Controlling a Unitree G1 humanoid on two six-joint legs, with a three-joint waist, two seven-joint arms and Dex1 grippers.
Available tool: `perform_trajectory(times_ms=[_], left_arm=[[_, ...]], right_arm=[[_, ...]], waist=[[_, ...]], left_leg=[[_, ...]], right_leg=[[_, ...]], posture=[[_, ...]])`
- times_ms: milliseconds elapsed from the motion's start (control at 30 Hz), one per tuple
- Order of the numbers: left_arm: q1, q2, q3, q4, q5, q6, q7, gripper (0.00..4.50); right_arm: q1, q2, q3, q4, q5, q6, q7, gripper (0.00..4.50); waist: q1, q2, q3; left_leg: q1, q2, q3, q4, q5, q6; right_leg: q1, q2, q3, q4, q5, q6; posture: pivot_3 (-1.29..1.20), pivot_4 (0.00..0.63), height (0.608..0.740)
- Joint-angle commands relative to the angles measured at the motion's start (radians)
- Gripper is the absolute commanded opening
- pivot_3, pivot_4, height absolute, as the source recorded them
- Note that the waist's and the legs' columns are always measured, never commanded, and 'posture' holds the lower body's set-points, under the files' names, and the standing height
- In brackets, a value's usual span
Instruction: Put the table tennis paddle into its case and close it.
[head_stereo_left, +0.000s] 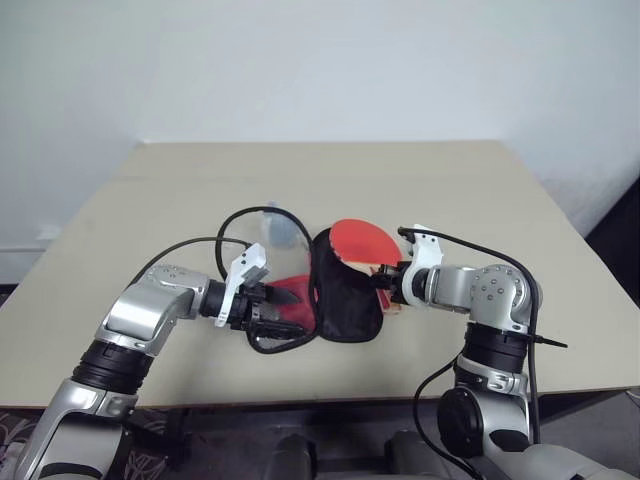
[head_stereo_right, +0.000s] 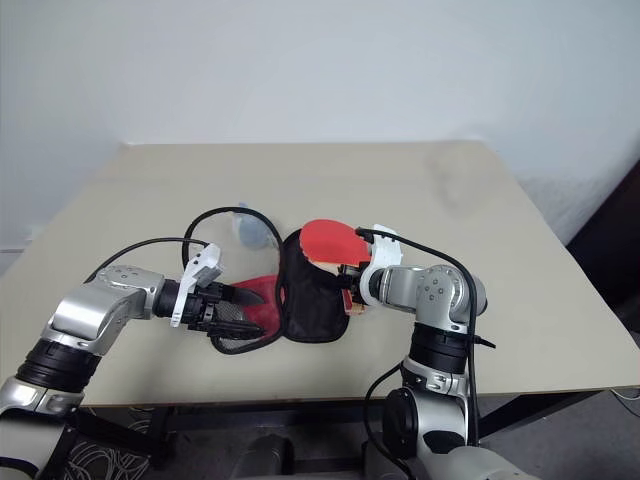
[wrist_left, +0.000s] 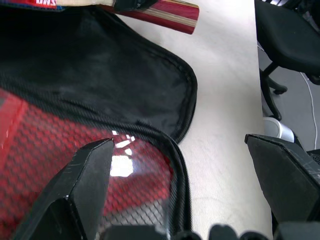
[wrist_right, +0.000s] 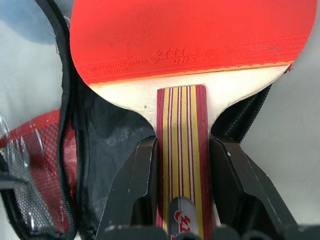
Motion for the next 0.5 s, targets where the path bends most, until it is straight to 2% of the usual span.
perform_trajectory(times_ms=[33, 300, 500], left_arm=[[-0.029, 0.000, 0.012, -0.022, 0.000, -0.002, 0.001, 4.50], [-0.021, -0.003, 0.015, -0.025, 0.004, 0.000, 0.001, 4.50], [-0.026, -0.003, 0.015, -0.019, 0.007, 0.002, 0.001, 4.50]], right_arm=[[-0.044, 0.193, 0.045, -0.007, 0.070, 0.007, -0.010, 1.14], [-0.046, 0.194, 0.061, -0.013, 0.093, 0.007, -0.036, 1.14], [-0.006, 0.176, 0.123, 0.006, 0.160, 0.007, -0.038, 3.13]], waist=[[-0.004, 0.000, 0.000], [-0.013, 0.000, 0.000], [-0.013, 0.000, 0.000]], left_leg=[[0.000, 0.000, 0.000, 0.000, 0.001, 0.002], [0.000, 0.000, 0.000, -0.001, 0.002, 0.003], [0.000, 0.000, 0.000, -0.002, 0.002, 0.003]], right_leg=[[0.000, 0.000, 0.000, 0.000, 0.000, 0.000], [0.000, 0.000, 0.000, 0.000, 0.000, 0.000], [0.000, 0.000, 0.000, 0.000, 0.000, 0.000]], posture=[[0.00, 0.000, 0.740], [0.00, 0.000, 0.740], [0.00, 0.000, 0.740]])
